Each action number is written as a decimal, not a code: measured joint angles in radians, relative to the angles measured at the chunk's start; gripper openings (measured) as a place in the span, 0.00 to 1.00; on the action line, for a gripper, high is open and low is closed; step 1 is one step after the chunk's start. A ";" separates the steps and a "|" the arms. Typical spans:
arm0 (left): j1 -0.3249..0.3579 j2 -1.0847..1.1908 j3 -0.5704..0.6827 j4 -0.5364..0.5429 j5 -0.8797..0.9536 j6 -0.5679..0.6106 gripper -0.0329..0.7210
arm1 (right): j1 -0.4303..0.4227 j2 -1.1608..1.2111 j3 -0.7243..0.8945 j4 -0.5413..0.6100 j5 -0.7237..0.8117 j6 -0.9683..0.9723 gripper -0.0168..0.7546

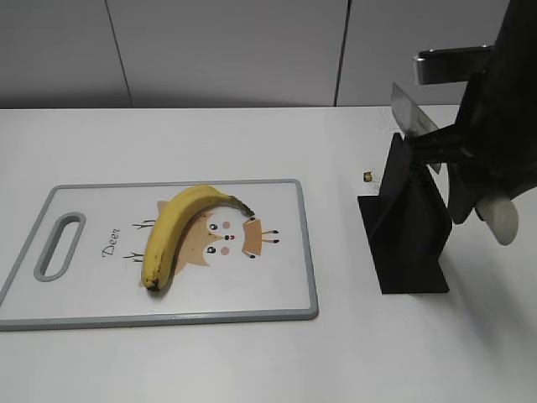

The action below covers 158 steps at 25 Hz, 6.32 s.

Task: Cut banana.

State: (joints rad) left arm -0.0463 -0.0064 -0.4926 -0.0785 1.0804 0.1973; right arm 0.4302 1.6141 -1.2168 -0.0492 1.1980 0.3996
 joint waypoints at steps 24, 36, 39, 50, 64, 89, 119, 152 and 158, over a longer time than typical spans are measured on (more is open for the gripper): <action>0.000 0.000 0.000 -0.005 0.000 0.000 0.67 | 0.000 -0.118 -0.130 0.000 0.026 -0.170 0.23; 0.000 0.241 -0.091 -0.065 -0.144 0.053 0.76 | 0.000 -0.118 -0.213 0.009 0.020 -0.760 0.23; 0.000 0.340 -0.129 -0.115 -0.173 0.126 0.82 | 0.000 -0.118 -0.213 0.039 0.006 -0.947 0.23; 0.000 0.748 -0.353 -0.314 -0.182 0.549 0.85 | 0.001 0.033 -0.274 0.166 0.022 -1.266 0.23; -0.256 1.294 -0.818 -0.144 0.094 0.766 0.84 | 0.001 0.196 -0.435 0.318 0.023 -1.454 0.23; -0.360 1.460 -0.857 -0.134 0.133 0.988 0.82 | 0.064 0.219 -0.437 0.576 0.008 -1.676 0.23; -0.301 1.547 -0.857 -0.155 0.139 0.985 0.14 | 0.064 0.272 -0.437 0.593 -0.027 -1.608 0.23; -0.310 1.571 -0.649 -0.112 -0.088 1.014 0.04 | 0.068 0.366 -0.342 0.605 -0.053 -1.515 0.24; -0.310 1.581 -0.570 -0.123 -0.194 1.018 0.04 | 0.072 0.366 -0.252 0.608 -0.153 -1.545 0.25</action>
State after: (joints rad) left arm -0.3567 1.5741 -1.0629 -0.2016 0.8866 1.2154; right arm 0.5022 1.9797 -1.4693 0.5587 1.0448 -1.1458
